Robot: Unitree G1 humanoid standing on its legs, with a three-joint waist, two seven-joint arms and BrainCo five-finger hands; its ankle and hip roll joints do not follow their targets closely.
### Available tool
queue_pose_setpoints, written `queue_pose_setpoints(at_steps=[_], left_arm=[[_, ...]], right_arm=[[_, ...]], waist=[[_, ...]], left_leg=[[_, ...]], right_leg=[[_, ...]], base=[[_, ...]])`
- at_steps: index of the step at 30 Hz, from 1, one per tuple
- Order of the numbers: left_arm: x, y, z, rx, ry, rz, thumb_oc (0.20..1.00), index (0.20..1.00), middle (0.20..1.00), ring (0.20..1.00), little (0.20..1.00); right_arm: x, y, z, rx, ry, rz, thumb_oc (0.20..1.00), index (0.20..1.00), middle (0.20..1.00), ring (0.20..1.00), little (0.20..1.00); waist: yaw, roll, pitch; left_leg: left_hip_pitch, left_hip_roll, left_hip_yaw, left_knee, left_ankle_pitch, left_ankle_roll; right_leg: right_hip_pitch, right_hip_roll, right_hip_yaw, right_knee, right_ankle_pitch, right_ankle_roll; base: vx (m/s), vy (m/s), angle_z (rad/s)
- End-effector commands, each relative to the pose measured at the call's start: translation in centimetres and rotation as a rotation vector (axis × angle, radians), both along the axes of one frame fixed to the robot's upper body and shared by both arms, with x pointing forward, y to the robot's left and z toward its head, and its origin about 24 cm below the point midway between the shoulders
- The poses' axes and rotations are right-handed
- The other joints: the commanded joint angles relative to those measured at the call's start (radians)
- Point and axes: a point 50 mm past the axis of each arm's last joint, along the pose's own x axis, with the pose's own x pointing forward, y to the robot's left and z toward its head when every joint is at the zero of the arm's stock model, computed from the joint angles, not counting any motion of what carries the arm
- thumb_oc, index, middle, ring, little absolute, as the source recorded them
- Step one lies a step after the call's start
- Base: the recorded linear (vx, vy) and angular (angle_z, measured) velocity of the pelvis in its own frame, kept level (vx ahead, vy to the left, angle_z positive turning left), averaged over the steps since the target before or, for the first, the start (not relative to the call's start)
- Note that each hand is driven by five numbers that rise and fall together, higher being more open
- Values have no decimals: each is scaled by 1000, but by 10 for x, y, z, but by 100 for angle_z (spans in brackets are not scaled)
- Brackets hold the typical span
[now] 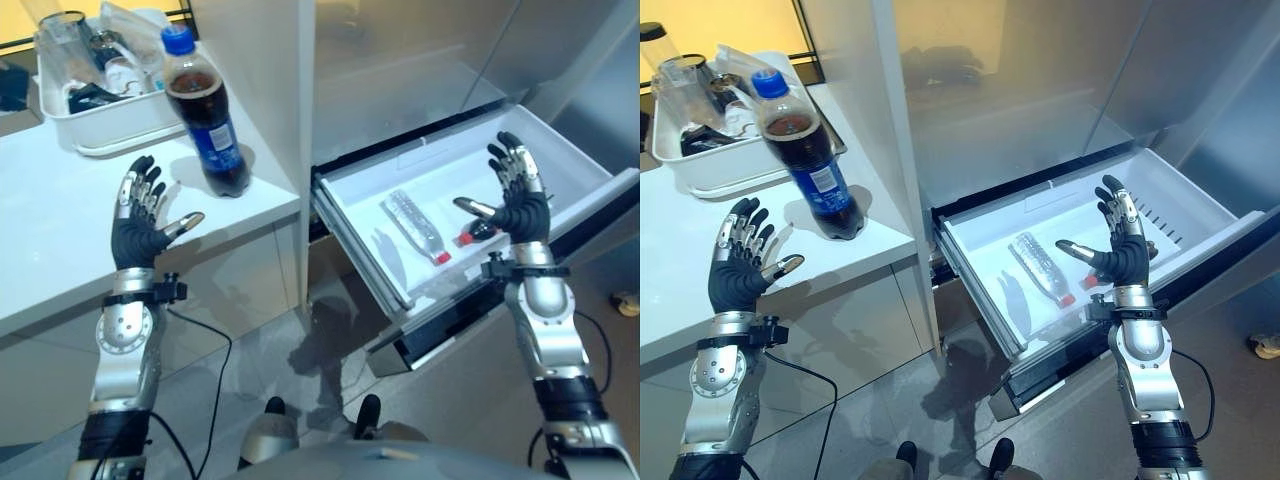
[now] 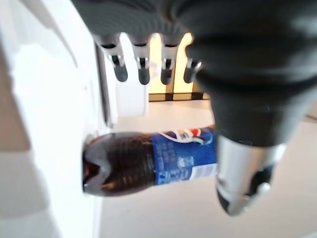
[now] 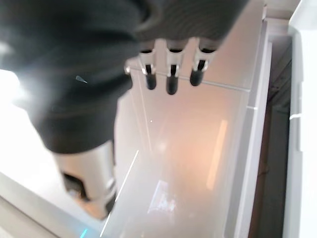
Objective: Take the drinks into the refrigerator
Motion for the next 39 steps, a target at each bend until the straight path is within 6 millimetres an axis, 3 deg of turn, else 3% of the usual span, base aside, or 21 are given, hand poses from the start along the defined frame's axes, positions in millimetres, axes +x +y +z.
queue_pose_setpoints(at_steps=[1,32,39], left_arm=[[3,8,19,46,-93,28,1000,1000,1000,1000,1000],[1,9,7,41,-43,23,1000,1000,1000,1000,1000],[12,11,-4,87,55,20,1000,1000,1000,1000,1000]], right_arm=[[5,2,30,-18,-126,33,1000,1000,1000,1000,1000],[0,3,29,-1,-135,48,1000,1000,1000,1000,1000],[-1,6,34,-6,-148,78,1000,1000,1000,1000,1000]], waist=[[4,7,-39],[-13,4,-40],[-23,11,-41]], left_leg=[[24,4,-21,-7,-69,49],[39,2,6,-12,-76,48],[44,3,18,-12,-76,49]], right_leg=[[-10,-69,29,189,-105,77],[3,-56,58,151,-89,76],[-1,-51,69,154,-90,77]], base=[[-7,-2,-4],[0,0,-2],[6,4,-5]])
